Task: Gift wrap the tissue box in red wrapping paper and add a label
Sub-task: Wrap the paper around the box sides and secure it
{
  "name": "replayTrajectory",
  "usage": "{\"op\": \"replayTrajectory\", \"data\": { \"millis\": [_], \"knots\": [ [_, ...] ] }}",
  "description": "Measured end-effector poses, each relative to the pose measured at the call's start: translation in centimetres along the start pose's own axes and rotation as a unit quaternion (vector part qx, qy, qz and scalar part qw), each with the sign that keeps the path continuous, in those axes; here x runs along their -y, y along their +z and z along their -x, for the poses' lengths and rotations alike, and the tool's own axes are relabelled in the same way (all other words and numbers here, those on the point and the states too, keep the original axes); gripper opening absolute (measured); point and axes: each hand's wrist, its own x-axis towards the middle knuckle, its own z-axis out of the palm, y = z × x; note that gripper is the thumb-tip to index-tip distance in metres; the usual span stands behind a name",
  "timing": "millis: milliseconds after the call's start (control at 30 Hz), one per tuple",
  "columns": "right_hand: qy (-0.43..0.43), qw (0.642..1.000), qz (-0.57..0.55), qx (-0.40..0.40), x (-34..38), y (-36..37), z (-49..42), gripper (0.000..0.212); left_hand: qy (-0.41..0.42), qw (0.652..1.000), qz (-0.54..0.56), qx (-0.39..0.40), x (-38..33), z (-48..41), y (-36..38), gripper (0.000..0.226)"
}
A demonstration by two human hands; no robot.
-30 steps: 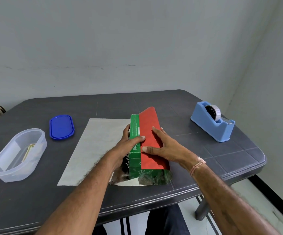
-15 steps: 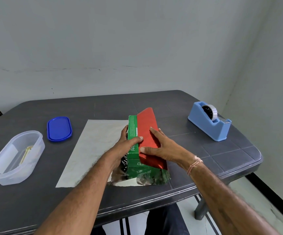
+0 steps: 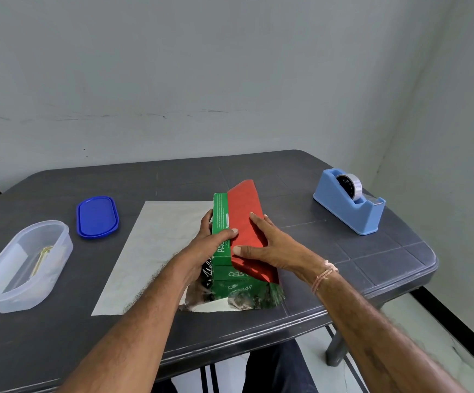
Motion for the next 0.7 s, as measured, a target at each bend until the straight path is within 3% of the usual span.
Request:
{"op": "replayTrajectory", "data": {
  "millis": [167,200,267,333,367,433,533,700],
  "knots": [
    [-0.026,0.999,-0.013,-0.015,0.1,-1.2,0.8,0.116,0.008,1.000,0.002,-0.005,0.1,-0.2,0.1,0.088],
    [-0.038,0.997,-0.017,-0.061,0.0,-2.0,0.9,0.114,0.011,1.000,0.006,-0.007,0.3,-0.2,-0.2,0.087],
    [-0.017,0.968,0.053,-0.246,-1.3,-5.2,0.7,0.114,0.017,1.000,0.018,-0.006,0.4,-0.5,0.0,0.086],
    [0.075,0.893,0.124,-0.427,-3.5,-9.2,0.2,0.116,0.020,1.000,0.009,-0.008,0.5,-0.8,-0.1,0.087],
    [0.140,0.858,0.120,-0.479,-4.8,-11.1,0.1,0.118,0.019,1.000,0.005,-0.009,0.5,-0.9,-0.1,0.088],
    [0.226,0.839,0.051,-0.492,-7.7,-14.1,-0.2,0.115,0.016,1.000,0.002,-0.009,0.6,-0.9,-0.2,0.088],
    [0.232,0.856,-0.066,-0.457,-11.1,-16.2,-0.1,0.086,0.013,1.000,0.004,-0.007,0.6,-0.9,-0.2,0.087],
    [0.215,0.852,0.038,-0.476,-10.1,-13.7,0.8,0.071,0.008,1.000,0.008,-0.009,0.7,-1.1,-0.2,0.087]
  ]
}}
